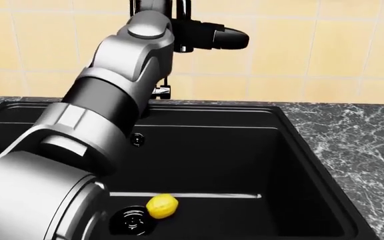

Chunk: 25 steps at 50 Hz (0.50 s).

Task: Turn the sink spout to the right.

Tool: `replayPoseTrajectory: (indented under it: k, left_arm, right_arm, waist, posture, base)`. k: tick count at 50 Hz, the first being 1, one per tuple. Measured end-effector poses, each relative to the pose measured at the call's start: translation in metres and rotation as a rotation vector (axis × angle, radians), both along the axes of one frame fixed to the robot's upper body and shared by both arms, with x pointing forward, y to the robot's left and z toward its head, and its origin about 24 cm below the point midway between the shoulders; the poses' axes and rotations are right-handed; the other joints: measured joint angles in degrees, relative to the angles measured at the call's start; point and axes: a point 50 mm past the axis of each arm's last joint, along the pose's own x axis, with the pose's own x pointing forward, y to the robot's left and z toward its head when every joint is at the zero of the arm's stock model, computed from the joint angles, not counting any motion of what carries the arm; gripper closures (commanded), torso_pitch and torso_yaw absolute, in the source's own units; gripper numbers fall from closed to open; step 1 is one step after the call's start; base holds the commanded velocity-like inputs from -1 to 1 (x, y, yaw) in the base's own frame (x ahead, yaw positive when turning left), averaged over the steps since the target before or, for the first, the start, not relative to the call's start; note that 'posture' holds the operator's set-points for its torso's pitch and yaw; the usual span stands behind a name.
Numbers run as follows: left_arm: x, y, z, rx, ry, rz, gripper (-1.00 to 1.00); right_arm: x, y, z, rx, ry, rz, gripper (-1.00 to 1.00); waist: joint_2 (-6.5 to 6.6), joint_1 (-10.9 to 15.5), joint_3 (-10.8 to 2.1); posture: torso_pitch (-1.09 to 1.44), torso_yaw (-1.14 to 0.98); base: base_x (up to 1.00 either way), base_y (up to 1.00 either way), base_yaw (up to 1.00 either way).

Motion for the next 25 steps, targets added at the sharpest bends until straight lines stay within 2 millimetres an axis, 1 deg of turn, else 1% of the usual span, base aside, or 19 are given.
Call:
replayPoseTrajectory:
  k: [25]
  left_arm:
    - [-0.009,-0.028,-0.003,-0.005,0.010,-0.057,-1.00]
  right_arm:
    - [-0.001,-0.001,-0.002,0.005,0.002,0.001,-1.00]
  waist:
    - [-0.34,0.0,0.06]
  posture:
    - [-0.61,0.00]
  base:
    - [0.00,0.00,0.00]
